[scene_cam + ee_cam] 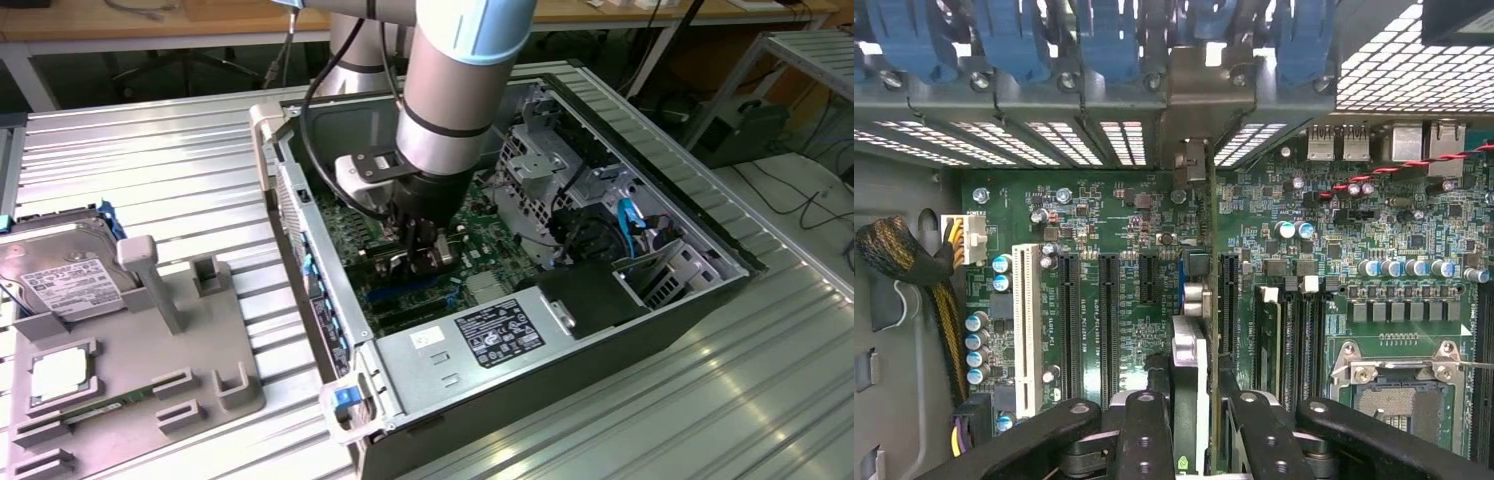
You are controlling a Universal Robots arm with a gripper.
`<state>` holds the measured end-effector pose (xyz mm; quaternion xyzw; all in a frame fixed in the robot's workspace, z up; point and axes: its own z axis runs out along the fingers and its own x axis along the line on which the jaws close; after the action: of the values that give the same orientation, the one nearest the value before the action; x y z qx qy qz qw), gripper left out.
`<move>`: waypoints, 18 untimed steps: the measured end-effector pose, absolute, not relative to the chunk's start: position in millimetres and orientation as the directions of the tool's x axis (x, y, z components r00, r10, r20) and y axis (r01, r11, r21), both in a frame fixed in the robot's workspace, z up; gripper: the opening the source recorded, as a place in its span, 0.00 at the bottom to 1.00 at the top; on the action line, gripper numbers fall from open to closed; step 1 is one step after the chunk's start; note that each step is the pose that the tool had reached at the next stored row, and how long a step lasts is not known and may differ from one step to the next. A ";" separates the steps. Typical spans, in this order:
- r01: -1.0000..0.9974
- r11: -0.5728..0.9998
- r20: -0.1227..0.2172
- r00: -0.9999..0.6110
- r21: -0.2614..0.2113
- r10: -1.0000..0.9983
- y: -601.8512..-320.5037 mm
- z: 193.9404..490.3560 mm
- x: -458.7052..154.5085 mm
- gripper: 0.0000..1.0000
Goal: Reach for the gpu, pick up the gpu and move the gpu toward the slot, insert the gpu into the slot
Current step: 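Insert the gpu into the slot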
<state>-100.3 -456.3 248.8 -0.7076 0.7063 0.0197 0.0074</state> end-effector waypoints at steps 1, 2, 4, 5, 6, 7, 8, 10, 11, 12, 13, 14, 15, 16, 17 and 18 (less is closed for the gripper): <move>-1.000 -0.002 -0.037 0.002 0.017 -0.999 -456.3 248.8 -100.2 0.27; -1.000 -0.003 -0.036 0.002 0.017 -0.999 -456.1 249.2 -100.1 0.27; -1.000 -0.002 -0.034 0.002 0.017 -0.999 -455.3 249.6 -100.2 0.27; -1.000 -0.002 -0.034 0.002 0.017 -0.999 -455.3 249.6 -100.2 0.27; -1.000 -0.002 -0.034 0.002 0.017 -0.999 -455.1 249.7 -100.2 0.27; -1.000 -0.002 -0.033 0.002 0.017 -0.999 -454.9 249.8 -100.2 0.27; -1.000 -0.002 -0.033 0.002 0.017 -0.999 -454.6 250.2 -100.2 0.27; -1.000 -0.002 -0.032 0.002 0.017 -0.999 -454.1 250.7 -100.3 0.27; -1.000 -0.002 -0.032 0.002 0.017 -0.999 -454.1 250.7 -100.3 0.27; -1.000 -0.002 -0.032 0.002 0.017 -0.999 -454.1 250.7 -100.3 0.27; -1.000 -0.002 -0.032 0.002 0.017 -0.999 -454.1 250.7 -100.3 0.27; -1.000 -0.002 -0.032 0.002 0.017 -0.999 -454.1 250.7 -100.2 0.27; -1.000 -0.002 -0.032 0.002 0.017 -0.999 -454.2 250.8 -100.3 0.27; -1.000 -0.002 -0.031 0.002 0.017 -1.000 -454.3 250.8 -100.3 0.27; -1.000 -0.002 -0.031 0.002 0.018 -1.000 -454.6 250.9 -100.5 0.27; -1.000 -0.002 -0.031 0.002 0.017 -1.000 -454.8 250.8 -100.9 0.27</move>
<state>-100.9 -454.8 250.8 -0.7077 0.7063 0.0172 0.0049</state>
